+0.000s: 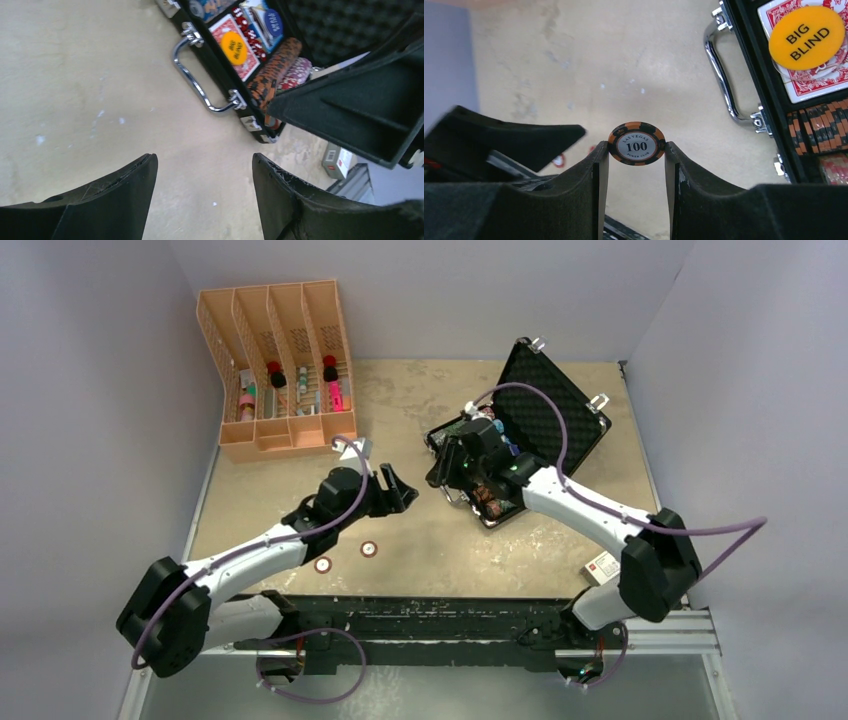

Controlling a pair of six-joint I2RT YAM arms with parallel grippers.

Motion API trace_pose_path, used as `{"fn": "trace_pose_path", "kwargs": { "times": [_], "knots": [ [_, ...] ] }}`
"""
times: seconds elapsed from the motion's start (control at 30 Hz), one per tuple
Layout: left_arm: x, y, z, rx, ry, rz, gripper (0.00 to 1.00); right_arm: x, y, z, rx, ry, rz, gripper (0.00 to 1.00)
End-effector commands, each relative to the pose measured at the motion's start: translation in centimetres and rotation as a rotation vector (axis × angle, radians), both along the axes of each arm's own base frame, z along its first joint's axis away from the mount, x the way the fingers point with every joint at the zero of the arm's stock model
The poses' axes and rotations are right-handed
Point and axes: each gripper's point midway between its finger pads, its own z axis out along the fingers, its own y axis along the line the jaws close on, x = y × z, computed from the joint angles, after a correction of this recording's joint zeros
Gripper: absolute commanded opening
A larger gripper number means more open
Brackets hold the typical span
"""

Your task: Pack up texas hold em set

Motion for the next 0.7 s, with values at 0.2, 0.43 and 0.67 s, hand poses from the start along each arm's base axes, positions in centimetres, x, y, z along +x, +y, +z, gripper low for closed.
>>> {"fn": "trace_pose_path", "kwargs": {
  "times": [0.2,0.43,0.67],
  "knots": [
    [0.4,-4.5,6.7,-0.301,-0.203,-0.096,0.73,0.6,1.2,5.0,0.34,0.007,-0.038,0.31],
    [1.3,-5.0,7.2,-0.361,-0.217,-0.068,0.65,0.4,1.7,6.0,0.42,0.011,-0.03,0.31],
    [1.6,-5.6,7.6,-0.383,-0.234,-0.079,0.37,0.4,1.9,6.3,0.442,0.022,-0.021,0.31]
  ]
}}
